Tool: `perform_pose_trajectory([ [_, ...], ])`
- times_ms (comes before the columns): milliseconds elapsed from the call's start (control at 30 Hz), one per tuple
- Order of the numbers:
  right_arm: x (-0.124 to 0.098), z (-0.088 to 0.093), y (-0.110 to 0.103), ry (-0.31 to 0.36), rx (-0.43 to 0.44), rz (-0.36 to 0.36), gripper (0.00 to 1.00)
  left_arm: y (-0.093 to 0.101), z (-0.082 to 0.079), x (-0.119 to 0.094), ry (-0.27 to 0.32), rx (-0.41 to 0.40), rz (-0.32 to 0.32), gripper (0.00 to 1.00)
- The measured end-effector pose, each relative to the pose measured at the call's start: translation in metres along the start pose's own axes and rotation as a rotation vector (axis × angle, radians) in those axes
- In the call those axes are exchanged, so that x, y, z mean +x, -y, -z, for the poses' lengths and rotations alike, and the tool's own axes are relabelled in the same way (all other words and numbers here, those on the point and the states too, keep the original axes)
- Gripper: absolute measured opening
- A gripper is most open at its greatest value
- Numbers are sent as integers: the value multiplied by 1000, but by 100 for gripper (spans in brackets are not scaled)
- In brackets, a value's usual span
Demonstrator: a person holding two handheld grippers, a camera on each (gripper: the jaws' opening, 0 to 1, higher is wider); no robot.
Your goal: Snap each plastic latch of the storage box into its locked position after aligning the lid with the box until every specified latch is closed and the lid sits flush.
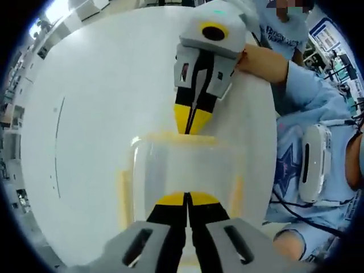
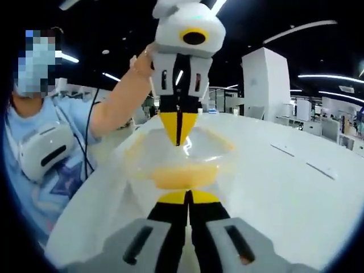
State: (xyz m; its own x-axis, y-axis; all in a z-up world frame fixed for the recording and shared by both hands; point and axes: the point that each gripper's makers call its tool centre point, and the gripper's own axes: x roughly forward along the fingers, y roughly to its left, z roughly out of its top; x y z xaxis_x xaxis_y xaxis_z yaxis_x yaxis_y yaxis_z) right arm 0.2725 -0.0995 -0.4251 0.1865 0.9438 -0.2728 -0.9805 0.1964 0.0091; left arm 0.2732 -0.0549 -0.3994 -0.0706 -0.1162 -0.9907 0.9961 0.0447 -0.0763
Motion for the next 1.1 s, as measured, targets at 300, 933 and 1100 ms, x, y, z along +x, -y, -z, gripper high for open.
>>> perform_pose_trajectory([
  [300,0,0,0,11,-8,-1,0,-1,1,0,10,-30,-14,0],
  [933,-17,-29,33,-17,-163,292,1,3,0,-9,305,104,-22,0],
  [1100,-7,-59,28,-70,-204,298,1,4,1,-10,426,112,20,0],
])
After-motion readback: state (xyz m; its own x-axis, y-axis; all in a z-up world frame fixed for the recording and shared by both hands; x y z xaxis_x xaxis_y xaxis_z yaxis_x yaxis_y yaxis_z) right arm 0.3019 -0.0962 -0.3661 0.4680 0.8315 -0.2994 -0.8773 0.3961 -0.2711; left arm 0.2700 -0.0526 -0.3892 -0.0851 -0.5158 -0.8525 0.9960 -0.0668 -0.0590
